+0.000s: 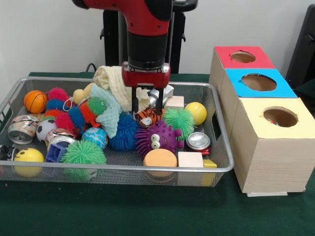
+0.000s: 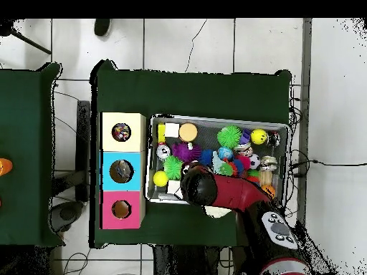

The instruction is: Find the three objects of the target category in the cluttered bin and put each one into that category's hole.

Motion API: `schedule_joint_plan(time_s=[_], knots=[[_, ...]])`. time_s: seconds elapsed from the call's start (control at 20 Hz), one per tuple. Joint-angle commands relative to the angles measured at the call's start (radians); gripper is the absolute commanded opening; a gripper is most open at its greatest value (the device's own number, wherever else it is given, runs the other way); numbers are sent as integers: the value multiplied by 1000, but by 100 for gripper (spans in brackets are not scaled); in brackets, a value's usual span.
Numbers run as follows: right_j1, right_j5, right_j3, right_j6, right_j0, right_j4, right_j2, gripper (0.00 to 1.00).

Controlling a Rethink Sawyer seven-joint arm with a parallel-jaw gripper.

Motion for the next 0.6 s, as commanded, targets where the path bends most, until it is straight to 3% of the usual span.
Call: schedule_joint_plan(time_s=[0.05, 0.45, 0.6], knots=[[91, -46, 49, 218, 12, 18, -49, 100], [52, -46, 118, 208, 31, -1, -102, 100], [65, -85, 131, 197, 12, -9, -75, 100]])
